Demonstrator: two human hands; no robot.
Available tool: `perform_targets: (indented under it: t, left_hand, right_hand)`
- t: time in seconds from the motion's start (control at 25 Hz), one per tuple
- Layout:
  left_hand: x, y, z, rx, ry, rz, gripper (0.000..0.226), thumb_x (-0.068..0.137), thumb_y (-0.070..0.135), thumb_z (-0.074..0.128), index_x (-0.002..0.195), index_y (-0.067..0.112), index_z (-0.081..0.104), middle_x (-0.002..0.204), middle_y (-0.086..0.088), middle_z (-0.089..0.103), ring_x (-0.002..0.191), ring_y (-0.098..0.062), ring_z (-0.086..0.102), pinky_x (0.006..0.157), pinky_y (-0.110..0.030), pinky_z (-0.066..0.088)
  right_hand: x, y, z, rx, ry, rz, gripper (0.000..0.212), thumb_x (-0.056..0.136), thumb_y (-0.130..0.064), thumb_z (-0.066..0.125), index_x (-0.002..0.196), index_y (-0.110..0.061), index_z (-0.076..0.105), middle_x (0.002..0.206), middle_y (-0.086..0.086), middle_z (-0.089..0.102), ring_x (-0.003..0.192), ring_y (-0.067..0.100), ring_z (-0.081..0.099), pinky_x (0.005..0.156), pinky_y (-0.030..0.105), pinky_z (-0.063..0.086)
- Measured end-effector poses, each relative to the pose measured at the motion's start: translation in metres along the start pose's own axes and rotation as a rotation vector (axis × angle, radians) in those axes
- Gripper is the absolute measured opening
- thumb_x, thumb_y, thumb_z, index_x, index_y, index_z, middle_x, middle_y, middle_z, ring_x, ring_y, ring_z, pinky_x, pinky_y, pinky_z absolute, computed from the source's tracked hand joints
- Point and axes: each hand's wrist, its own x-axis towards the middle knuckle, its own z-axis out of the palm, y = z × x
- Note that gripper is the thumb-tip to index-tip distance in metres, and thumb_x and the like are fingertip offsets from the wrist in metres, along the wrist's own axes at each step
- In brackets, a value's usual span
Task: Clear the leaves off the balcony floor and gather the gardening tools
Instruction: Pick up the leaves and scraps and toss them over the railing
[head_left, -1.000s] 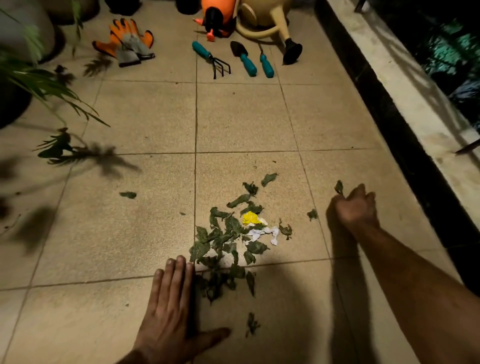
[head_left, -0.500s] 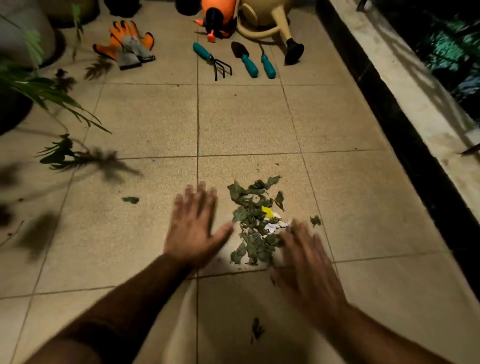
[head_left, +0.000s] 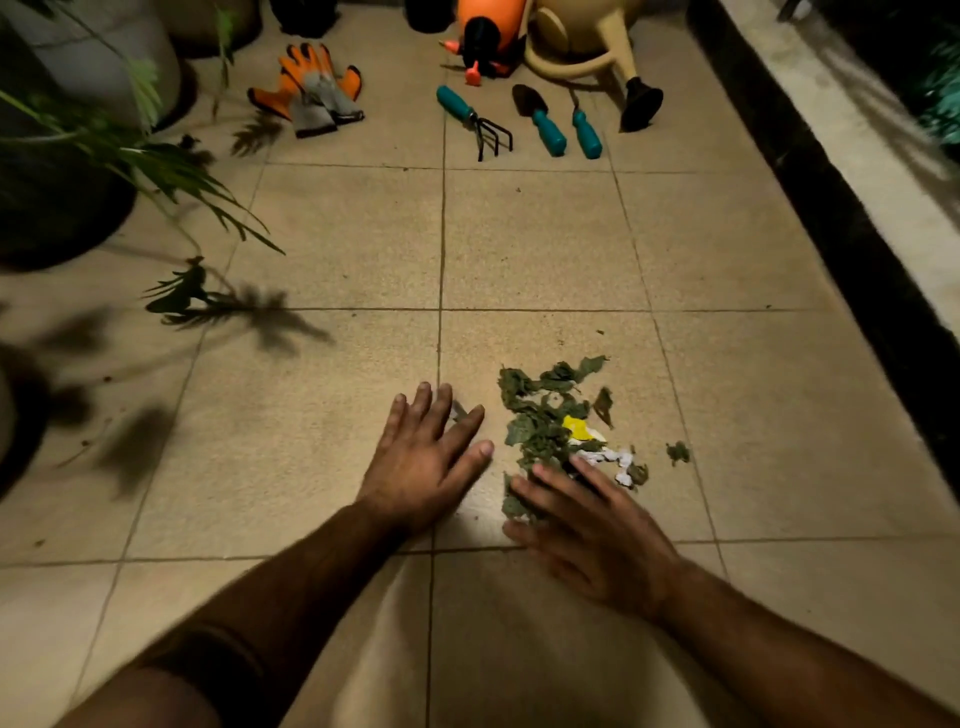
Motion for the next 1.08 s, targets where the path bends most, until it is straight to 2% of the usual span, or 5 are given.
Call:
perform_targets:
  t: [0.2, 0.36, 0.64, 0.84, 1.08]
  left_hand:
    - [0.02, 0.011, -0.013, -0.111, 0.016, -0.033, 0.118, 0.073, 0.091, 0.04, 0.158, 0.027, -0.012, 0.164, 0.002, -0.024, 0.15, -0.015, -0.022, 0.123, -0.043, -0.009]
    - [0.068, 0.042, -0.017, -0.011, -0.26, 0.098, 0.161, 0.04, 0.101, 0.055, 0.15, 0.023, -0.033, 0.158, -0.006, -0.038, 0.148, -0.028, -0.028, 0.123, -0.052, -0.007]
    - [0.071, 0.072, 0.015, 0.147, -0.345, 0.118, 0.151, 0.053, 0.096, 0.055, 0.155, 0.015, -0.021, 0.163, -0.007, -0.027, 0.149, -0.03, -0.025, 0.123, -0.049, -0.011]
    - [0.036, 0.04, 0.019, -0.032, -0.054, 0.266, 0.074, 0.094, 0.053, 0.05, 0.157, 0.022, 0.025, 0.165, -0.005, 0.02, 0.153, -0.023, 0.012, 0.122, -0.032, 0.008]
    - [0.016, 0.04, -0.003, -0.083, -0.008, 0.11, 0.113, 0.074, 0.068, 0.063, 0.16, 0.026, 0.001, 0.167, 0.002, -0.003, 0.153, -0.023, -0.007, 0.121, -0.04, -0.001]
  right_hand:
    - [0.011, 0.062, -0.023, 0.463, -0.039, 0.847, 0.094, 0.084, -0.083, 0.043, 0.159, -0.035, 0.014, 0.169, -0.004, 0.004, 0.154, 0.017, 0.007, 0.123, 0.047, 0.014]
    - [0.032, 0.108, -0.026, 0.512, -0.45, 0.729, 0.146, 0.052, -0.098, 0.057, 0.157, -0.032, -0.019, 0.166, -0.003, -0.022, 0.153, 0.021, -0.014, 0.125, 0.05, 0.008]
    - [0.087, 0.122, -0.034, 0.472, -0.512, 0.603, 0.094, 0.082, -0.025, 0.061, 0.16, -0.037, 0.011, 0.169, -0.008, -0.001, 0.155, 0.018, 0.004, 0.124, 0.045, 0.018]
    - [0.022, 0.078, -0.038, 0.499, -0.359, 0.592, 0.076, 0.088, -0.028, 0.067, 0.155, -0.025, 0.031, 0.164, -0.003, 0.026, 0.148, 0.021, 0.029, 0.117, 0.041, 0.035]
    - [0.018, 0.067, -0.049, 0.625, -0.424, 0.731, 0.105, 0.082, -0.042, 0.072, 0.158, -0.044, -0.001, 0.169, 0.001, -0.006, 0.154, 0.03, 0.004, 0.121, 0.054, 0.022]
